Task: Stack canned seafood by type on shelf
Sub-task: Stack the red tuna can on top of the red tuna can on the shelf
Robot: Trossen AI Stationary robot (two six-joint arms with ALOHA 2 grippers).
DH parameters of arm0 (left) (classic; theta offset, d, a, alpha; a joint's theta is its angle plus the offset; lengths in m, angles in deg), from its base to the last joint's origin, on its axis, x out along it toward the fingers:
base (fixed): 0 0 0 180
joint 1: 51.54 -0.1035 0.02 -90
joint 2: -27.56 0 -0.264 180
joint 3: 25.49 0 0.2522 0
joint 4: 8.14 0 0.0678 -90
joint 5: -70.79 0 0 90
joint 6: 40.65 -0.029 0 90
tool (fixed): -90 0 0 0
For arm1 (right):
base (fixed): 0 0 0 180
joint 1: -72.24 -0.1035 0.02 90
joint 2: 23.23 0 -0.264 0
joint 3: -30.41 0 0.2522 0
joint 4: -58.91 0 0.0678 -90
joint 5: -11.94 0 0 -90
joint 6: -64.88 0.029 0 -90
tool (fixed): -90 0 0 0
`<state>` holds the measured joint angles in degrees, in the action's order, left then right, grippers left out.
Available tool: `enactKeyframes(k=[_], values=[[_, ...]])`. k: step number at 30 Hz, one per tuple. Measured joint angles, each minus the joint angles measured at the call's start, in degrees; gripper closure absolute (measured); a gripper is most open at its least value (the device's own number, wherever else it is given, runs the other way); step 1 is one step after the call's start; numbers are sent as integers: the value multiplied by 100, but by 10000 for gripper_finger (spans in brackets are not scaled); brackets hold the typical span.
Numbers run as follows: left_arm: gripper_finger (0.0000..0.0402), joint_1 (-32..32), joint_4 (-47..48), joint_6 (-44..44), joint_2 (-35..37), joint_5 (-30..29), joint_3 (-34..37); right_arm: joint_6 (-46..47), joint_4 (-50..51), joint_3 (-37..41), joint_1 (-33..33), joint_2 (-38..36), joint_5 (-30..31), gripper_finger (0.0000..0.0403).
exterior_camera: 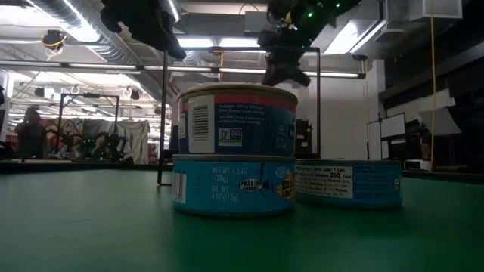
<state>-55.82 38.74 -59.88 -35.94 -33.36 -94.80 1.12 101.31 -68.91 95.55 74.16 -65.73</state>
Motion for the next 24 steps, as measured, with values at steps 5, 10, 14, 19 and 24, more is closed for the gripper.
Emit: enactKeyframes(k=[5,10,14,19,24], values=[[270,0,0,94,0,2,0,-254,-457,0,9,231,-74,403],[270,0,0,197,0,0,0,-292,-760,0,9,482,-381,403],[270,0,0,204,0,0,0,-447,-986,0,9,677,-439,403],[270,0,0,239,0,0,0,-542,-1101,0,10,872,-442,403],[270,0,2,239,0,0,-2,-552,-1081,0,85,876,-447,403]])
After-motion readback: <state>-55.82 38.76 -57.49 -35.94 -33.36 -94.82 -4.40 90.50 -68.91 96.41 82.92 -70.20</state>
